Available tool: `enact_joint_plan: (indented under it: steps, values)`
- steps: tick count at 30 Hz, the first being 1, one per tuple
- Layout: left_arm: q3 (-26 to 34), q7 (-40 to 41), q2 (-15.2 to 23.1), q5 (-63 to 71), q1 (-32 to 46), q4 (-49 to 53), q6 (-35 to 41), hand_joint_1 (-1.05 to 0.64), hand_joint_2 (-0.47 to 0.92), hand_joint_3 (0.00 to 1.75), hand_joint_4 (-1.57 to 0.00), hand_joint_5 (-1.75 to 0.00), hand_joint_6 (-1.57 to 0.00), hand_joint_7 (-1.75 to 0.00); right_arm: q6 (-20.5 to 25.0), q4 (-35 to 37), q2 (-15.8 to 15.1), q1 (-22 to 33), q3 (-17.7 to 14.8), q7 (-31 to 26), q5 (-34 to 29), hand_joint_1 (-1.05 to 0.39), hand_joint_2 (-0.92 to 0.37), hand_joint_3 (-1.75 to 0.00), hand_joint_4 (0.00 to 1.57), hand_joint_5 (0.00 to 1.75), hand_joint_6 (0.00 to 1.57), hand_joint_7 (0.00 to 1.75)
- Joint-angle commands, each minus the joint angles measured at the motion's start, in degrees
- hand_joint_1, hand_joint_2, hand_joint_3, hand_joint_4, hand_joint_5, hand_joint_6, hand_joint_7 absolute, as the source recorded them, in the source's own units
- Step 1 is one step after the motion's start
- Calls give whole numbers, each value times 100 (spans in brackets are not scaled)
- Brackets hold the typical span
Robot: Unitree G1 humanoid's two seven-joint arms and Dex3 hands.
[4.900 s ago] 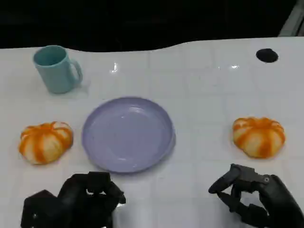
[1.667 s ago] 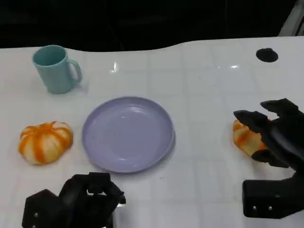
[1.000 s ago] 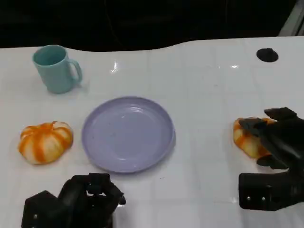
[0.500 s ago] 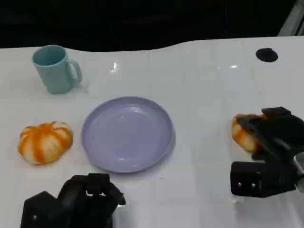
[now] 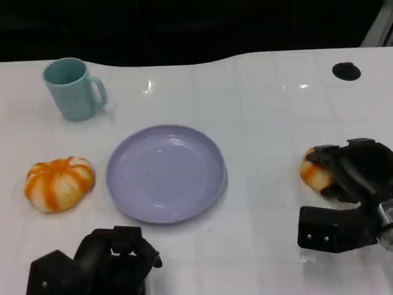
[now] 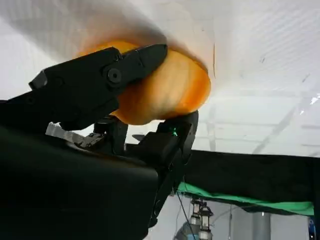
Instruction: Grasp the bread from the table and place it into the plate.
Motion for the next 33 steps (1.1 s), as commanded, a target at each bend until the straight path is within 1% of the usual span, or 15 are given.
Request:
enact_joint_plan:
  steps: [1,2,3,6,8,13,14,15,17,18,20,24,27,29,33]
  values:
    - [42,40,55,-18,20,-62,30,-105,53,72,-157,-123,-139,-88,23,189,-94,-29,168,-126,-46,-24,-92,-13,85,175,86,110]
    - [41,39,54,-19,18,-58,29,-105,53,71,-157,-123,-139,-88,12,201,-94,-32,186,-184,-44,-24,-92,-15,85,175,85,116]
    - [39,42,54,-6,14,-42,-1,-105,53,71,-157,-123,-139,-88,-10,215,-98,-35,208,-265,-49,-24,-91,-17,86,175,81,128]
    - [29,73,58,41,9,-23,-36,-105,53,72,-157,-123,-139,-88,-15,247,-92,-45,246,-366,-18,-24,-89,-24,89,175,75,147]
    - [28,69,53,29,9,-34,-17,-105,53,72,-157,-123,-139,-89,20,258,-84,-52,272,-414,-15,-25,-87,-32,89,175,77,136]
    - [14,87,48,28,25,-85,35,-105,52,72,-157,-123,-140,-89,-97,199,-88,-27,311,-786,-19,-26,-78,-44,90,175,81,132]
    - [11,81,54,35,24,-71,16,-105,52,72,-157,-123,-139,-89,-137,160,-81,-15,301,-849,-1,-26,-72,-55,89,175,80,137]
    - [11,67,58,28,20,-55,7,-105,53,72,-157,-123,-139,-89,-192,100,-70,2,284,-918,22,-25,-62,-73,90,175,78,145]
    - [13,40,64,14,9,-18,-15,-105,53,72,-157,-123,-138,-88,-307,-4,-50,28,261,-1039,58,-24,-48,-98,91,175,70,167]
    - [14,34,62,6,6,-13,-10,-105,53,72,-157,-123,-138,-88,-346,-69,-49,37,254,-1022,77,-24,-46,-103,91,175,68,171]
    - [16,38,55,-8,4,-23,27,-105,53,72,-157,-123,-138,-88,-417,-210,-52,52,241,-1013,99,-24,-42,-106,91,175,67,172]
    - [4,75,44,18,10,-42,48,-105,52,71,-157,-123,-139,-88,-506,-509,-55,70,231,-1104,68,-23,-37,-103,92,175,68,174]
    - [4,63,39,3,13,-45,55,-105,52,71,-157,-123,-139,-88,-573,-795,-28,107,190,-1212,78,-23,-30,-116,95,175,70,175]
    - [3,45,47,5,5,-18,19,-105,53,71,-157,-123,-139,-87,-586,-1006,-7,121,170,-1196,82,-22,-28,-118,95,175,69,175]
    - [7,47,46,-4,-9,-4,50,-105,52,71,-157,-123,-139,-87,-641,-1344,71,85,156,-1089,101,-19,-31,-120,97,175,70,175]
